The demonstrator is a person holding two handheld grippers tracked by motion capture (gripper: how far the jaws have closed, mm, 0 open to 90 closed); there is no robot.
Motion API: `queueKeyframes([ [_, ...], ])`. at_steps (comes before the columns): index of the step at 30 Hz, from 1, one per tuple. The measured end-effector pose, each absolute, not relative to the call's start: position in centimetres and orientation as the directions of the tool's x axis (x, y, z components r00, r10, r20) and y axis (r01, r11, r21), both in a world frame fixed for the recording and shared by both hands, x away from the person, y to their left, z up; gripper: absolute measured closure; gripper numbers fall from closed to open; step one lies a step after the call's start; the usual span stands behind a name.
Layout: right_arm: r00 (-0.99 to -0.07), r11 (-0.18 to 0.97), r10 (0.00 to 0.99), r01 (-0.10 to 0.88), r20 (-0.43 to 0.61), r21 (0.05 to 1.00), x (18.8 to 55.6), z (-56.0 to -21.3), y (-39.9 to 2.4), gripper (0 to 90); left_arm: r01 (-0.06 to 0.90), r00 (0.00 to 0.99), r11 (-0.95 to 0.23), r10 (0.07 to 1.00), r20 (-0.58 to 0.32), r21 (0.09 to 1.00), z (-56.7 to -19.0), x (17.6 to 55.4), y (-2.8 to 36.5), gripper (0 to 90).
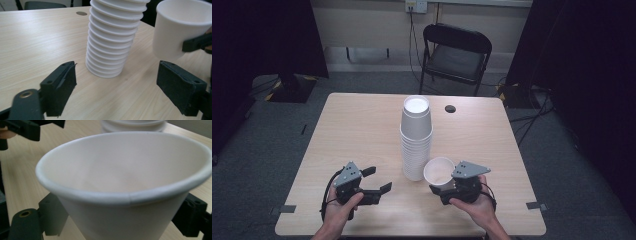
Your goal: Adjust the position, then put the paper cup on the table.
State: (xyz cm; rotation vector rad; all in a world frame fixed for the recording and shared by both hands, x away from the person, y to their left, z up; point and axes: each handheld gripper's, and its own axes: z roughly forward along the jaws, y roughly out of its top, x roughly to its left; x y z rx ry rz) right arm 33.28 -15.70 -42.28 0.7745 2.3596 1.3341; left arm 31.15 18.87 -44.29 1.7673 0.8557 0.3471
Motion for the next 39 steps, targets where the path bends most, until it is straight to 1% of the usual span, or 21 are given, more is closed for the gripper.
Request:
queueKeyframes([
  [3,-0.764,0.353,0.645,0.323,0.022,0.878,33.7,-42.0,-16.7,15.1,0.370,0.692,-0.158,0.705,-0.157,0.916,-44.6,31.1,19.1,15.5],
  [7,-0.729,0.293,0.682,0.343,0.057,0.892,34.4,-41.6,-17.8,15.1,0.362,0.680,-0.166,0.720,-0.138,0.917,-44.9,31.3,19.4,15.6],
  [11,-0.703,0.261,0.707,0.356,0.073,0.897,35.3,-41.0,-18.6,15.2,0.352,0.664,-0.168,0.738,-0.120,0.921,-45.2,31.6,19.7,15.5],
  [13,-0.691,0.270,0.720,0.354,0.056,0.895,36.0,-40.7,-19.0,15.2,0.363,0.658,-0.169,0.743,-0.124,0.916,-45.3,31.7,19.8,15.6],
  [20,-0.637,0.237,0.768,0.375,0.064,0.896,38.2,-40.8,-19.9,15.2,0.363,0.662,-0.176,0.740,-0.120,0.915,-45.5,31.9,19.9,15.7],
  [32,-0.621,0.211,0.780,0.382,0.081,0.900,41.0,-40.3,-19.9,15.2,0.360,0.660,-0.182,0.743,-0.112,0.915,-45.8,32.0,19.9,16.5],
  [39,-0.583,0.172,0.804,0.420,0.119,0.891,42.8,-41.3,-20.7,15.2,0.373,0.655,-0.177,0.745,-0.124,0.911,-45.8,32.1,19.8,16.7],
])
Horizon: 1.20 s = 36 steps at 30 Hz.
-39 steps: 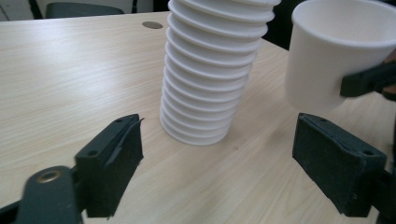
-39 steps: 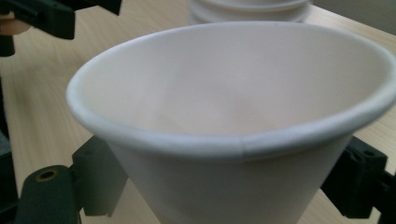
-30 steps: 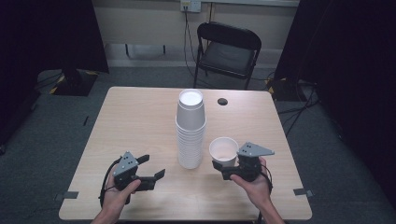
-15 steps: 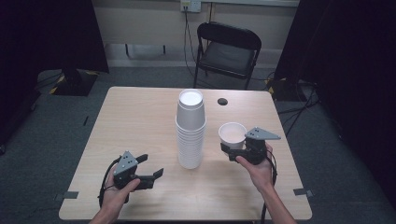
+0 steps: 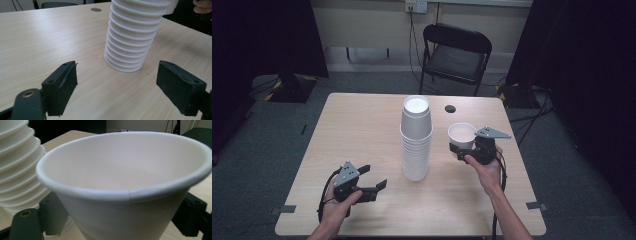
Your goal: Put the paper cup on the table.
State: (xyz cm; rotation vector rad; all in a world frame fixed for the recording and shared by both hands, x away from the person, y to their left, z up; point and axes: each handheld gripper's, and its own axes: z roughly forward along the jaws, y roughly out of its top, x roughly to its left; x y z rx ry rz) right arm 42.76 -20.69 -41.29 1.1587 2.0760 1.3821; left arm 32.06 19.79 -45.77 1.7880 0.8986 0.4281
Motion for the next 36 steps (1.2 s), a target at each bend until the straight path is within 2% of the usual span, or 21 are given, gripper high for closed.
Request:
queueKeyframes([
  [15,-0.542,0.165,0.833,0.434,0.110,0.886,46.2,-41.3,-21.4,15.0,0.380,0.650,-0.168,0.749,-0.133,0.910,-45.8,32.4,19.3,17.2],
  [27,-0.501,0.170,0.855,0.514,0.133,0.841,49.1,-45.1,-20.7,15.2,0.394,0.658,-0.177,0.739,-0.143,0.902,-46.2,32.4,19.2,17.5],
  [36,-0.493,0.171,0.858,0.538,0.143,0.826,48.9,-47.3,-19.9,15.2,0.416,0.644,-0.169,0.748,-0.158,0.893,-46.3,32.3,19.7,17.3],
])
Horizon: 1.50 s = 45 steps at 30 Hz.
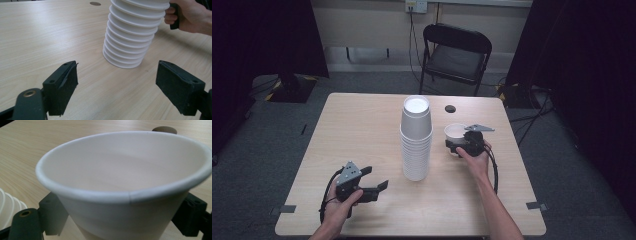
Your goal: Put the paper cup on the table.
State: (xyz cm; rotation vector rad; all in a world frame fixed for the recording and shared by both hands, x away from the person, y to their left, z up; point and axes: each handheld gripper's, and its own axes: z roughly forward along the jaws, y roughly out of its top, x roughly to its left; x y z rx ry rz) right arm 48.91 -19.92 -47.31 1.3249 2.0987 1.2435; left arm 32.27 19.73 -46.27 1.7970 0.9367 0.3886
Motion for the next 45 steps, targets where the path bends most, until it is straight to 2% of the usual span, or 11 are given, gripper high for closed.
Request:
queueKeyframes([
  [3,-0.489,0.160,0.858,0.545,0.157,0.823,48.6,-47.3,-19.9,15.1,0.421,0.631,-0.161,0.759,-0.161,0.893,-46.2,32.1,20.0,16.7],
  [12,-0.498,0.210,0.861,0.537,0.106,0.817,47.6,-47.9,-19.6,15.3,0.421,0.619,-0.149,0.768,-0.163,0.895,-46.0,31.9,20.1,16.2],
  [45,-0.499,0.232,0.859,0.582,0.117,0.779,46.9,-48.9,-20.6,14.7,0.426,0.612,-0.142,0.772,-0.169,0.893,-46.1,32.0,20.2,17.4],
])
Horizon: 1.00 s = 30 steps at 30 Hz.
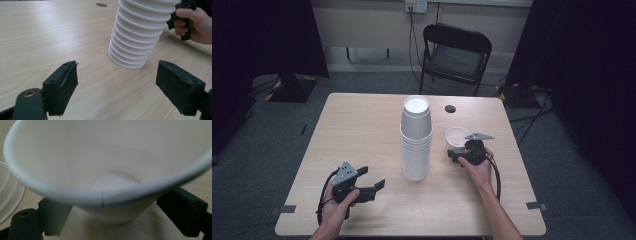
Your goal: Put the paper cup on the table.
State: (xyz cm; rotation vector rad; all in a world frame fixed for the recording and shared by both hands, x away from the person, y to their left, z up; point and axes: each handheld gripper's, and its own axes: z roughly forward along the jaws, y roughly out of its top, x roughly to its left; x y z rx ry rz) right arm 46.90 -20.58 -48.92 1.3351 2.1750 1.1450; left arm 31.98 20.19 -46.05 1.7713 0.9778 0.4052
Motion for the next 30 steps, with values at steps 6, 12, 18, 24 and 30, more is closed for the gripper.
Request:
queueKeyframes([
  [6,-0.501,0.236,0.858,0.578,0.111,0.781,46.3,-48.5,-20.7,14.2,0.434,0.608,-0.143,0.775,-0.172,0.890,-46.2,32.1,20.1,17.4],
  [12,-0.505,0.233,0.856,0.571,0.113,0.787,45.9,-47.8,-20.8,14.0,0.434,0.606,-0.142,0.777,-0.172,0.890,-46.2,32.2,20.2,17.5],
  [18,-0.510,0.235,0.853,0.565,0.111,0.791,45.0,-47.2,-21.4,14.3,0.433,0.598,-0.131,0.782,-0.176,0.892,-46.1,32.4,20.4,17.5],
  [24,-0.504,0.224,0.856,0.556,0.111,0.800,43.9,-46.8,-22.4,15.0,0.436,0.584,-0.117,0.791,-0.182,0.892,-46.1,32.5,20.6,17.6],
  [30,-0.501,0.217,0.858,0.545,0.107,0.810,42.8,-45.9,-23.6,15.0,0.428,0.588,-0.118,0.790,-0.177,0.896,-45.9,32.5,20.7,17.6],
])
